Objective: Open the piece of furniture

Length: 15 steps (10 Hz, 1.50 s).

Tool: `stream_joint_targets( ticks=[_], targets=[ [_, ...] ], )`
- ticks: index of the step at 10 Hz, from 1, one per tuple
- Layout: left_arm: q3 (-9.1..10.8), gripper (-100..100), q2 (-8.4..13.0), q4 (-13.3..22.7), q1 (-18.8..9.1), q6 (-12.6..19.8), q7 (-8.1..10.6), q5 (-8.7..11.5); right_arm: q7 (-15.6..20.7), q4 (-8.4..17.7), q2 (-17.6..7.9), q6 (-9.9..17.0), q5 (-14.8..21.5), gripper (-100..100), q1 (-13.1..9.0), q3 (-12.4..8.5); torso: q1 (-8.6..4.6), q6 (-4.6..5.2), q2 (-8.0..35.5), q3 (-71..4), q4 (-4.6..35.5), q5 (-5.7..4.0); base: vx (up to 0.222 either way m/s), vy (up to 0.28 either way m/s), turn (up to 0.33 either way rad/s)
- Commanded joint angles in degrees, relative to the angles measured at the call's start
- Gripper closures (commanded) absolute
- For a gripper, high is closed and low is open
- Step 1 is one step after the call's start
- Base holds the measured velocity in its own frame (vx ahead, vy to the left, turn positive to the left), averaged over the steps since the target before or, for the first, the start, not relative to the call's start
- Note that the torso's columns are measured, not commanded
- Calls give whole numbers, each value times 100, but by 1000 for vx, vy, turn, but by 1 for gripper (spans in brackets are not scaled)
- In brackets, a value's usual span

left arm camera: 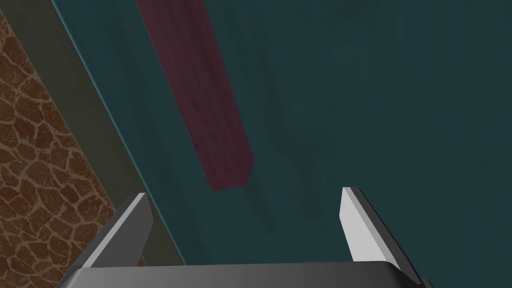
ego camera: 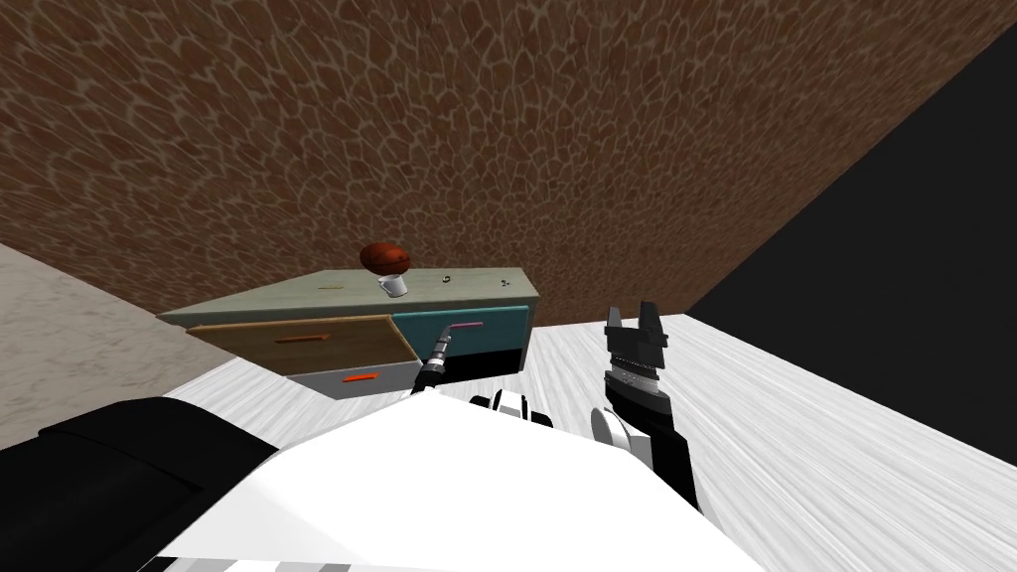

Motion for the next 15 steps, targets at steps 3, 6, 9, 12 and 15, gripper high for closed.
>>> stream_joint_targets(
  ticks=[3, 6, 9, 12, 15],
  targets=[
    [-220, -100, 54, 471, -329, -122, 22, 192, 0, 0, 0, 0, 0, 0, 0, 0, -4, -1, 5, 3, 2, 0, 0, -28, 90],
    [-657, -100, 408, 1038, -878, -301, 64, 575, 0, 0, 0, 0, 0, 0, -1, 0, -8, 1, -9, -5, -2, -2, -20, -50, 137],
    [-876, -100, 584, 1489, -1275, -390, 85, 766, 0, 0, 0, 0, 0, 0, -1, 0, 4, 0, -11, -7, -3, 2, -9, -30, 82],
    [-1094, -100, 761, 2130, -1743, -479, 106, 957, 0, 0, 0, 0, 0, 0, -1, 0, -10, -1, -6, -4, -2, -3, -14, -42, 118],
    [-1313, -100, 938, 2510, -2097, -569, 127, 1148, 0, 0, 0, 0, 0, 0, -1, 0, -2, 2, -8, -4, -2, 0, -19, -38, 77]
  ],
)
